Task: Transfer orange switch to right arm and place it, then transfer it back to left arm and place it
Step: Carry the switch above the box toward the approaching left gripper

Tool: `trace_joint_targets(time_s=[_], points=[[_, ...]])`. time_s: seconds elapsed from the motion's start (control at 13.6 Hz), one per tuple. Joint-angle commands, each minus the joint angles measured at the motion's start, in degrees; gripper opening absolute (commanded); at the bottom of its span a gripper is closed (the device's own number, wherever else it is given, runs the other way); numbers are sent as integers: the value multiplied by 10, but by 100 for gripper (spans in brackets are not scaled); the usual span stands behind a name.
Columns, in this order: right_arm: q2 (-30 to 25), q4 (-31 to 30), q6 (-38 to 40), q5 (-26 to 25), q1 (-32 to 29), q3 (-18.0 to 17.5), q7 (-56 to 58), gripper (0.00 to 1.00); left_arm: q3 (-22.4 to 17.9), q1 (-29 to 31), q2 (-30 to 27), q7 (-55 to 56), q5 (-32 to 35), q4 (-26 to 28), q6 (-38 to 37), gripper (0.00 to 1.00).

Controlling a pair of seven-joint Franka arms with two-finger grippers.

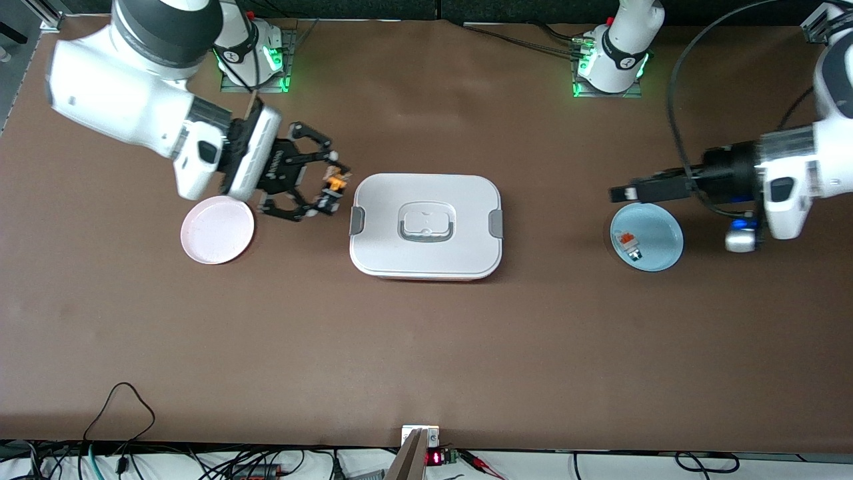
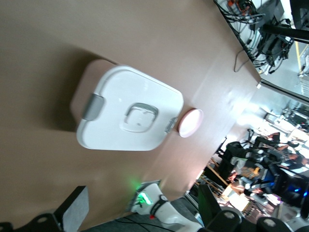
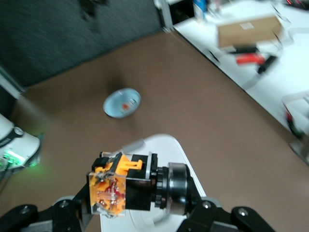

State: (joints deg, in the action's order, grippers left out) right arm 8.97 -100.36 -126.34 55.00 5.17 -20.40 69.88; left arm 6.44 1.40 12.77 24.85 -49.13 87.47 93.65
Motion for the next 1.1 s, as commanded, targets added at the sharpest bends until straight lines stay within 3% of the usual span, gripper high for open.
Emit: trace_joint_targets(time_s=[0.0, 0.22, 0.51, 1.03], points=[[44, 56, -8, 68, 44, -1, 98, 16, 0, -40, 19, 35, -46, 4, 49, 100], [80, 96, -11, 134, 80, -1, 143, 16, 0, -87, 30, 62, -101, 15, 100, 99], [117, 112, -94, 238, 134, -1, 226, 16, 8, -151, 25, 88, -113, 27, 183, 98], [120, 129, -99, 240, 150, 0, 220, 16, 5, -146, 9, 30, -92, 19, 100, 98]])
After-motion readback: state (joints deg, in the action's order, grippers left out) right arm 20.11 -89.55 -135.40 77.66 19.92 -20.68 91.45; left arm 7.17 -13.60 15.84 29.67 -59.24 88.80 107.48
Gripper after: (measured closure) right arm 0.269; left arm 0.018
